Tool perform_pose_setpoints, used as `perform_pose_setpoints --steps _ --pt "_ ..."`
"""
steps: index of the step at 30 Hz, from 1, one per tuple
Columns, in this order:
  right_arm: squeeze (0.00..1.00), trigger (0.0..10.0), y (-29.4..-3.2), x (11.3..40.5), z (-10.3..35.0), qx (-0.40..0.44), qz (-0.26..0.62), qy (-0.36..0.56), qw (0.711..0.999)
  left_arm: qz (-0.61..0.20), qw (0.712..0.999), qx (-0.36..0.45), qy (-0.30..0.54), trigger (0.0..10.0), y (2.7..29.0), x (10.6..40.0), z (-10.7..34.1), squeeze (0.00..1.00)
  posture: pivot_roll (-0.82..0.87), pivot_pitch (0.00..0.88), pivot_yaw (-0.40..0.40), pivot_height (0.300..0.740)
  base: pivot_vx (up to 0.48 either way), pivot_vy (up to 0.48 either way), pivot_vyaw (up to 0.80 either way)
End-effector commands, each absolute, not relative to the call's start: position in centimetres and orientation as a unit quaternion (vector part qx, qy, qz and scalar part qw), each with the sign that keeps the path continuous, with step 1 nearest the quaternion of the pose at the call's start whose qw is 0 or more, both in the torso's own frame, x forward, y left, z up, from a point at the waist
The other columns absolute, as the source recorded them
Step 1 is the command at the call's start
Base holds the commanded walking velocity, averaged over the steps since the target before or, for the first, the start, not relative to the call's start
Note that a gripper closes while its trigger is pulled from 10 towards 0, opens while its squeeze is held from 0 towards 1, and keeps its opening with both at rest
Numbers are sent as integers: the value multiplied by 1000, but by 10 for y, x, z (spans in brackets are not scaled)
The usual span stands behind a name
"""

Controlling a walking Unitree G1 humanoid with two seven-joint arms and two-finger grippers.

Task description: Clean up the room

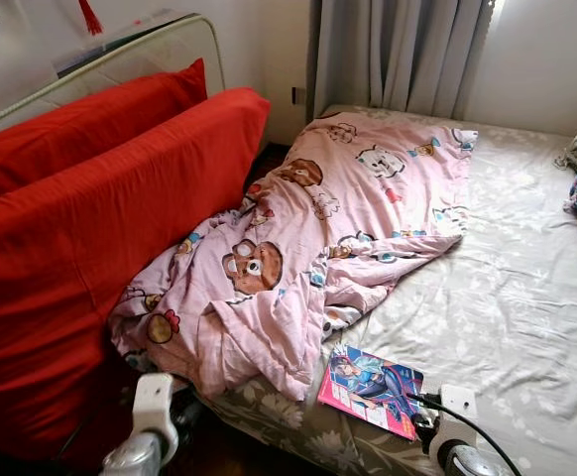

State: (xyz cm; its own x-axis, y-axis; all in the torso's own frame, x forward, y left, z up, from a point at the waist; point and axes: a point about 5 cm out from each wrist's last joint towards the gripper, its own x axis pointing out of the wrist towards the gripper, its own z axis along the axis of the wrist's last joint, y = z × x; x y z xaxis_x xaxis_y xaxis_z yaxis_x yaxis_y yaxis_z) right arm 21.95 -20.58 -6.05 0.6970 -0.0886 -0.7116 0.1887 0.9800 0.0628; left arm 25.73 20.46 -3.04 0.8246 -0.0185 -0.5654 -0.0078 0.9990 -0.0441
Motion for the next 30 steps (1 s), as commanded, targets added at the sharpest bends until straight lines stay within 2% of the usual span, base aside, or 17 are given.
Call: perform_pose_setpoints --steps 1,9,11,16,22,27,30 --pt "0 10000 -206 217 -61 70 -82 374 921 -15 958 -3 285 10000 201 258 -30 0 -68 0 16 740 0 0 0" --pt "0 10000 -203 220 -56 74 -73 326 940 -10 978 1 209 10000 204 268 -14 0 -108 0 46 740 0 0 0" --pt "0 10000 -200 264 -21 73 -59 226 970 -7 982 0 187 10000 206 271 -8 0 -122 0 51 740 0 0 0" --pt "0 10000 -197 286 5 61 -43 147 986 8 990 1 143 10000 209 281 5 0 -129 0 53 740 0 0 0" --pt "0 10000 -190 296 23 66 -34 81 994 9 997 9 76 10000 206 292 24 0 -112 0 41 740 0 0 0" --pt "0 10000 -191 293 33 42 -24 31 998 17 1000 0 -4 10000 203 300 48 0 -113 0 35 740 0 0 0" --pt "0 10000 -193 286 35 38 -27 13 999 9 1000 5 -25 10000 200 297 53 0 -106 0 31 740 0 0 0"
